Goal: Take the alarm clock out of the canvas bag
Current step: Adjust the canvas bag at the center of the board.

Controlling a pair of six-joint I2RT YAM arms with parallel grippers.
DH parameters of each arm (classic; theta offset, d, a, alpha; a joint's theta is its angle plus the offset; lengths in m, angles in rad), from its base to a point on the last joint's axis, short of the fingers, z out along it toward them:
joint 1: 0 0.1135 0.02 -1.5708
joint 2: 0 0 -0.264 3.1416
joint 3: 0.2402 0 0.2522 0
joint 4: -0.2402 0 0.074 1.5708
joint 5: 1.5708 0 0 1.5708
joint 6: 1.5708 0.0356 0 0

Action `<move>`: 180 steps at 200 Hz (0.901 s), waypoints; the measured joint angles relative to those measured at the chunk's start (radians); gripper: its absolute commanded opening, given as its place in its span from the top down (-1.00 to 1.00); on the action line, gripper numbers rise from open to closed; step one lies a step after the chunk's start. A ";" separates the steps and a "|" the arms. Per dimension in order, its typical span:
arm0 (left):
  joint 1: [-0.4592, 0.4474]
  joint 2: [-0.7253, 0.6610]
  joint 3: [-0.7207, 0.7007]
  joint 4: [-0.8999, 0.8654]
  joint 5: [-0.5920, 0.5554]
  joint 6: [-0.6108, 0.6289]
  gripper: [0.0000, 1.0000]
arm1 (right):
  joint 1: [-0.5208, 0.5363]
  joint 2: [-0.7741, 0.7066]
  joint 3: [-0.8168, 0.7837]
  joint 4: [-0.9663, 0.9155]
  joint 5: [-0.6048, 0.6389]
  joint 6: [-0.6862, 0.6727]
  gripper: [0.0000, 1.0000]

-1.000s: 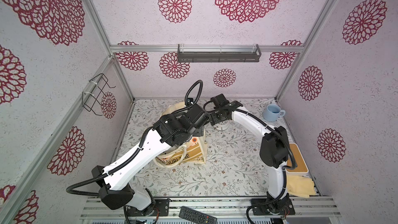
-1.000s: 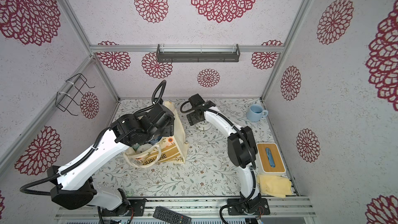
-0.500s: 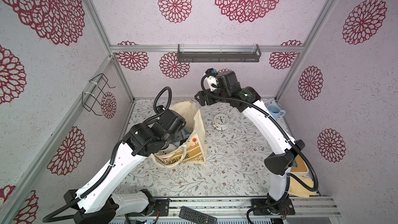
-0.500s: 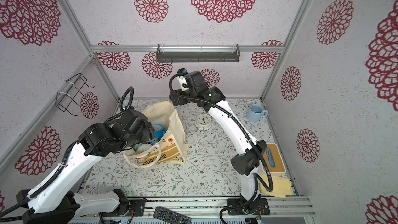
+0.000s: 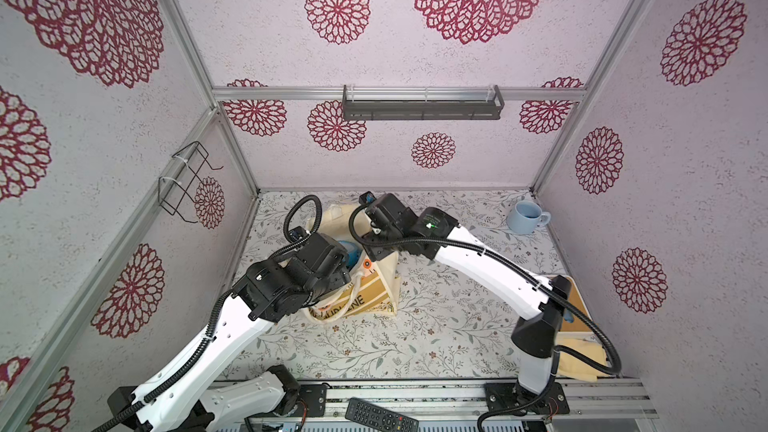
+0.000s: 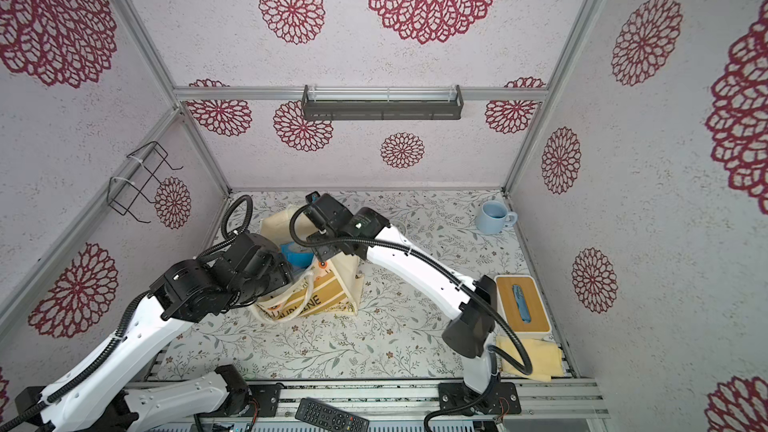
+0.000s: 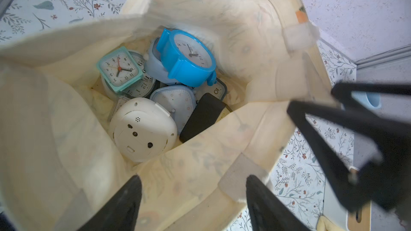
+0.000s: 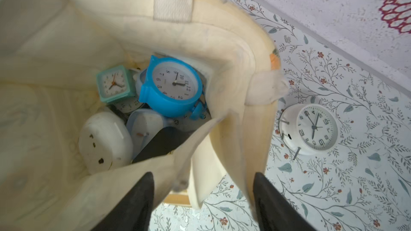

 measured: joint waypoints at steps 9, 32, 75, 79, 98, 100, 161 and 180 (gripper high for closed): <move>0.002 -0.007 -0.013 0.003 0.000 -0.012 -0.53 | 0.028 -0.061 -0.085 0.019 0.014 0.027 -0.32; 0.008 -0.025 -0.045 0.015 0.002 -0.036 -0.52 | 0.072 -0.204 -0.280 0.048 0.015 0.105 -0.38; 0.011 -0.035 -0.092 0.054 0.036 -0.047 -0.52 | 0.050 -0.248 -0.345 0.069 0.027 0.173 -0.66; 0.011 -0.035 -0.097 0.061 0.044 -0.045 -0.51 | 0.047 -0.248 -0.343 0.070 0.027 0.175 -0.67; 0.012 -0.035 -0.120 0.107 0.092 -0.035 -0.51 | 0.035 -0.247 -0.318 0.074 0.022 0.183 -0.70; 0.012 -0.035 -0.122 0.112 0.097 -0.035 -0.51 | 0.033 -0.247 -0.314 0.074 0.020 0.185 -0.70; 0.011 -0.072 -0.145 0.250 0.217 0.030 -0.50 | -0.060 -0.214 -0.107 0.101 -0.079 0.326 -0.70; 0.009 -0.075 -0.145 0.278 0.256 0.054 -0.46 | -0.072 -0.164 -0.032 0.106 -0.112 0.364 -0.70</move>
